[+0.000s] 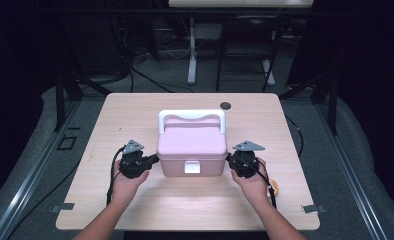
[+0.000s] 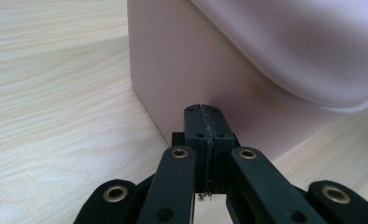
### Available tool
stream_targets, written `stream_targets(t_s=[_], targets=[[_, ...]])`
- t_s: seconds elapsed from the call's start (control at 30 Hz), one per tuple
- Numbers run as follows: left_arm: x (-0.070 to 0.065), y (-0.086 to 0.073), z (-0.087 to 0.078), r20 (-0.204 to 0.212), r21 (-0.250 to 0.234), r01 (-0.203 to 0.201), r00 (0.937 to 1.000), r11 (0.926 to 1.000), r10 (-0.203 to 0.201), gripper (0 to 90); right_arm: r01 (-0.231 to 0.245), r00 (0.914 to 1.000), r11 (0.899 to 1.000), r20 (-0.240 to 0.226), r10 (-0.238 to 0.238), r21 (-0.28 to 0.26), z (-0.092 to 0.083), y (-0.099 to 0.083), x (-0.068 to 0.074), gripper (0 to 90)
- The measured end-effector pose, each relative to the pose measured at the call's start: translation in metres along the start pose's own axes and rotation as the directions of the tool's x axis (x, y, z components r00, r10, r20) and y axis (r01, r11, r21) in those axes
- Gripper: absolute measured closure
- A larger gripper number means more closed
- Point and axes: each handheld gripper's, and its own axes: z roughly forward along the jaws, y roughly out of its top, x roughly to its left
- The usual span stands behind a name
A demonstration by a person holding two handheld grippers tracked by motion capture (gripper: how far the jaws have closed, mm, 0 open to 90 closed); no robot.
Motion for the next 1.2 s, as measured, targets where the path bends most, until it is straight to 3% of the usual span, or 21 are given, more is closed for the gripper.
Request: stream_targets(t_s=[0.27,0.47,0.63,0.83,0.93,1.2], targets=[[-0.005,-0.004,-0.006,0.019,0.013,-0.007,0.9998,0.9999,0.006,90.0,0.005,0.9999,1.0,-0.009,-0.005,0.006,-0.009,-0.006,0.001,90.0],[-0.009,-0.01,-0.014,0.036,0.022,-0.021,0.9991,0.9995,0.021,90.0,0.009,0.9991,1.0,-0.042,-0.008,0.017,-0.018,-0.012,0.004,90.0],[-0.013,-0.014,-0.018,0.048,0.029,-0.01,0.9988,0.9995,0.008,90.0,0.036,0.9983,0.999,-0.047,-0.034,0.03,-0.029,-0.018,0.009,90.0],[-0.019,-0.02,-0.023,0.054,0.021,0.005,0.9985,0.9998,-0.006,90.0,0.03,0.998,0.999,-0.057,-0.028,0.032,-0.036,-0.023,0.011,90.0],[-0.025,-0.022,-0.027,0.05,0.036,-0.019,0.9986,0.9992,0.018,90.0,0.029,0.9981,0.999,-0.056,-0.027,0.032,-0.04,-0.026,0.011,90.0],[-0.035,-0.028,-0.034,0.071,0.045,-0.033,0.9971,0.9984,0.029,90.0,0.016,0.9981,0.999,-0.06,-0.014,0.035,-0.05,-0.034,0.011,90.0]])
